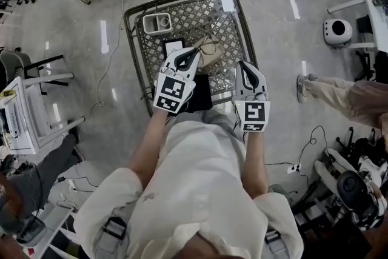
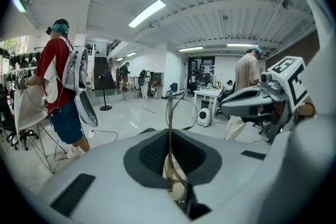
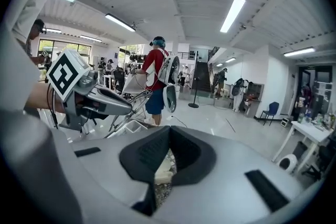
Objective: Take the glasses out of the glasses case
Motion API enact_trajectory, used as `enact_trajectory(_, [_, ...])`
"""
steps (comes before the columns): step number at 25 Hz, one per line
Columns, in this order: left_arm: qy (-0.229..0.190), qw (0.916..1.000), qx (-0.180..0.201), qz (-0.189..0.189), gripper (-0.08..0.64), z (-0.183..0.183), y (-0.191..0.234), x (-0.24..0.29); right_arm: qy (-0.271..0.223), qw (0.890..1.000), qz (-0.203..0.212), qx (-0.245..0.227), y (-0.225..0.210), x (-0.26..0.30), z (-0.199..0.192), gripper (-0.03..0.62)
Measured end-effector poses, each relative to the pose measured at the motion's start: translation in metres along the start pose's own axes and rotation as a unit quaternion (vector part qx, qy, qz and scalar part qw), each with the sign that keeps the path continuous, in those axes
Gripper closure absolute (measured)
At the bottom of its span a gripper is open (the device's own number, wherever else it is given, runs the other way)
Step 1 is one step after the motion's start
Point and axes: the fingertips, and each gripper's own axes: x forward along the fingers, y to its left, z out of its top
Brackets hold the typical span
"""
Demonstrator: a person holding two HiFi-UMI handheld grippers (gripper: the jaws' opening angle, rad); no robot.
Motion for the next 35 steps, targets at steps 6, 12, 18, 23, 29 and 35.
enact_trajectory(6, [-0.018, 0.9992, 0.011, 0.035, 0.529, 0.023, -0.007, -0.022, -0.021, 1.0, 0.017, -0.007, -0.005, -0.017, 0.016, 0.586])
enact_trajectory(12, [-0.029, 0.9976, 0.026, 0.058, 0.529, 0.044, -0.026, -0.039, -0.052, 0.998, 0.039, -0.005, -0.013, -0.038, 0.028, 0.586])
enact_trajectory(18, [-0.036, 0.9966, 0.034, 0.067, 0.529, 0.055, -0.037, -0.05, -0.057, 0.997, 0.053, -0.007, -0.011, -0.048, 0.032, 0.586])
enact_trajectory(23, [-0.039, 0.9962, 0.039, 0.068, 0.529, 0.058, -0.039, -0.054, -0.057, 0.997, 0.052, -0.01, -0.009, -0.05, 0.034, 0.586])
enact_trajectory(29, [-0.041, 0.9961, 0.041, 0.066, 0.529, 0.059, -0.037, -0.055, -0.07, 0.996, 0.055, -0.009, -0.005, -0.05, 0.043, 0.586])
enact_trajectory(35, [-0.045, 0.9962, 0.041, 0.062, 0.529, 0.059, -0.038, -0.054, -0.066, 0.997, 0.048, -0.009, -0.006, -0.049, 0.041, 0.586])
